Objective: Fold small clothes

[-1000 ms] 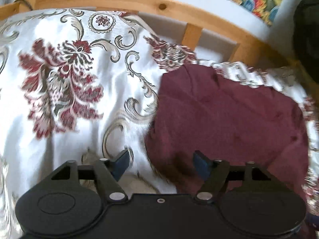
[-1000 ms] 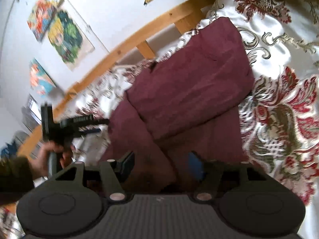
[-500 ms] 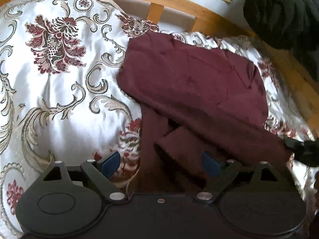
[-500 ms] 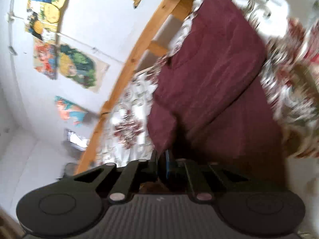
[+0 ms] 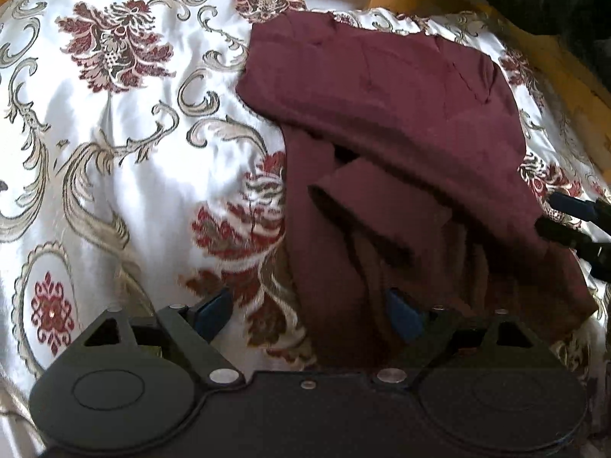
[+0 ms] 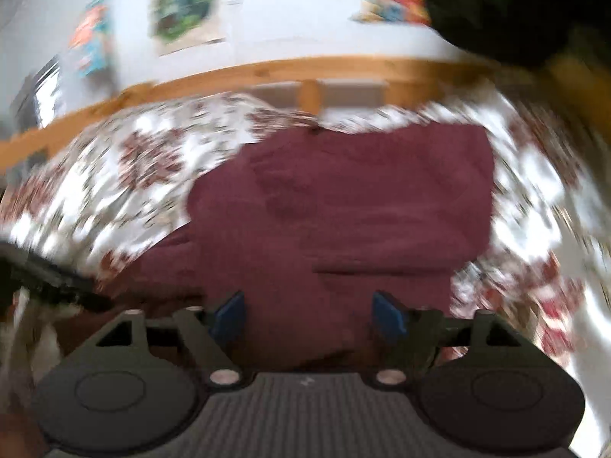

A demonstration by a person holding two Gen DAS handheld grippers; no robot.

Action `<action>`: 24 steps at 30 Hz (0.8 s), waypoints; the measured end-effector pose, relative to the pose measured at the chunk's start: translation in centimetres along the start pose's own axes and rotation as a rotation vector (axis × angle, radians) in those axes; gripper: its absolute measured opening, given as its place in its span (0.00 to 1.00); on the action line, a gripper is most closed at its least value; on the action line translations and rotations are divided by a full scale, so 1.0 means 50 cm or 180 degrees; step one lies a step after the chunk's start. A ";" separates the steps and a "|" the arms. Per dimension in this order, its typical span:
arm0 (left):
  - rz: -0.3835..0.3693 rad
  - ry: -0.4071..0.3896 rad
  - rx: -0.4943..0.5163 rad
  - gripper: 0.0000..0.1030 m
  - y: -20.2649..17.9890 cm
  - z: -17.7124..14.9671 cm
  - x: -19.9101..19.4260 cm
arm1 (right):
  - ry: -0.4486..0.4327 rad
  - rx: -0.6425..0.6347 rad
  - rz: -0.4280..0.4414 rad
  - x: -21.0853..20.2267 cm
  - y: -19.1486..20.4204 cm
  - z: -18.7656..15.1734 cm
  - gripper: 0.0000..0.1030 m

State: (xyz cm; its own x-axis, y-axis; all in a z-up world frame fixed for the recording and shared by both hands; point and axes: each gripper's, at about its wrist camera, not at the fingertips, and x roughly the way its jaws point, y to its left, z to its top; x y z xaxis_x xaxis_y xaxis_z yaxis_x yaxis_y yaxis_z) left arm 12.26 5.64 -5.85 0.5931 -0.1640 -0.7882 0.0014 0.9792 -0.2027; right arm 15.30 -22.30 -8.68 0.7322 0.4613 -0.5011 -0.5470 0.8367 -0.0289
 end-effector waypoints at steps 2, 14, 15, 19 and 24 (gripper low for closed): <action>0.0003 0.0026 -0.0033 0.80 0.001 -0.005 -0.004 | 0.0055 -0.0463 -0.0051 0.013 0.054 -0.013 0.76; -0.0133 0.0126 -0.0101 0.03 -0.003 -0.025 -0.024 | 0.0229 -0.0761 -0.0055 0.001 0.094 -0.019 0.07; -0.0089 0.0127 -0.0115 0.02 -0.003 -0.026 -0.024 | 0.0300 -0.0850 -0.0050 0.003 0.101 -0.023 0.07; 0.0123 0.0054 -0.0239 0.02 0.006 -0.024 -0.038 | 0.0498 -0.0824 -0.0058 0.007 0.107 -0.042 0.12; 0.0184 -0.0051 -0.0390 0.02 0.035 -0.025 -0.070 | 0.0576 -0.0648 0.0016 -0.054 0.079 -0.055 0.56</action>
State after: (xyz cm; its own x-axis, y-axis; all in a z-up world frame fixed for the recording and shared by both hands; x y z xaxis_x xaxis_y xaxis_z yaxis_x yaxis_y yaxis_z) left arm 9.18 7.79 -4.16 0.6020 -0.1047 -0.7916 -0.1311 0.9650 -0.2273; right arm 10.04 -21.06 -9.83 0.6548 0.3898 -0.6475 -0.6341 0.7495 -0.1901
